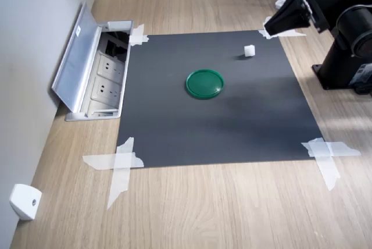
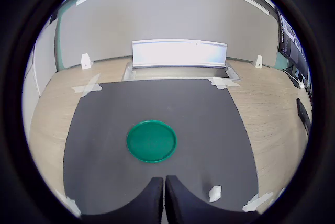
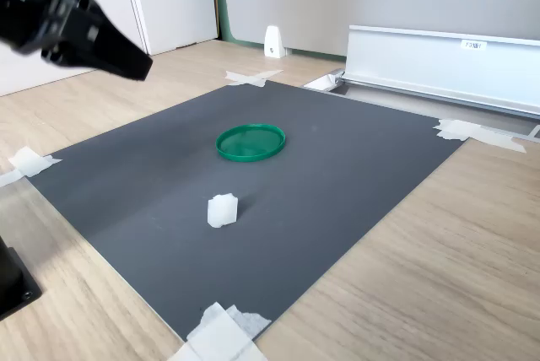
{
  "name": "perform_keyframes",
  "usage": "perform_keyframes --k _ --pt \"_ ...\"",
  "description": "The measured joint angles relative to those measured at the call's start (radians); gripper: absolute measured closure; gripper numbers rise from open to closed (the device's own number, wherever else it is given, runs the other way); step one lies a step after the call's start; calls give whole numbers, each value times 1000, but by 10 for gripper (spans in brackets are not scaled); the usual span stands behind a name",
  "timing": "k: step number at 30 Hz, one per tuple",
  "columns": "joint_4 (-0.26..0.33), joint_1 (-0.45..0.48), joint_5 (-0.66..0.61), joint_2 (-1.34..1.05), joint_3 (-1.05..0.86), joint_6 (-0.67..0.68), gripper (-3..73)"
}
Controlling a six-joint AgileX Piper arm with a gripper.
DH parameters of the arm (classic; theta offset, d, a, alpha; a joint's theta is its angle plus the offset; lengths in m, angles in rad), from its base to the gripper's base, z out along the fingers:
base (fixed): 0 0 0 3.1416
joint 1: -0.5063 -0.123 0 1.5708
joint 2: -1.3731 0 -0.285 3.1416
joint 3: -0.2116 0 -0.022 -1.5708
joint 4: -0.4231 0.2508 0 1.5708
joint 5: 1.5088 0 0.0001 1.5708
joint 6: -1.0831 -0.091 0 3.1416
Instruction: Grasp a white terminal and put it on the green lid.
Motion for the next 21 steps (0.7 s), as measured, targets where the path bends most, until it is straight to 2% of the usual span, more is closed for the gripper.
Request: perform_keyframes --k 5,8,12,17,21 --pt "-69 0 -140 134 139 0 704" --pt "-84 0 -240 208 204 0 704" --pt "-84 0 -340 288 258 15 704" --pt "-65 0 -433 392 278 208 704" --pt "-33 0 -442 475 278 274 704"
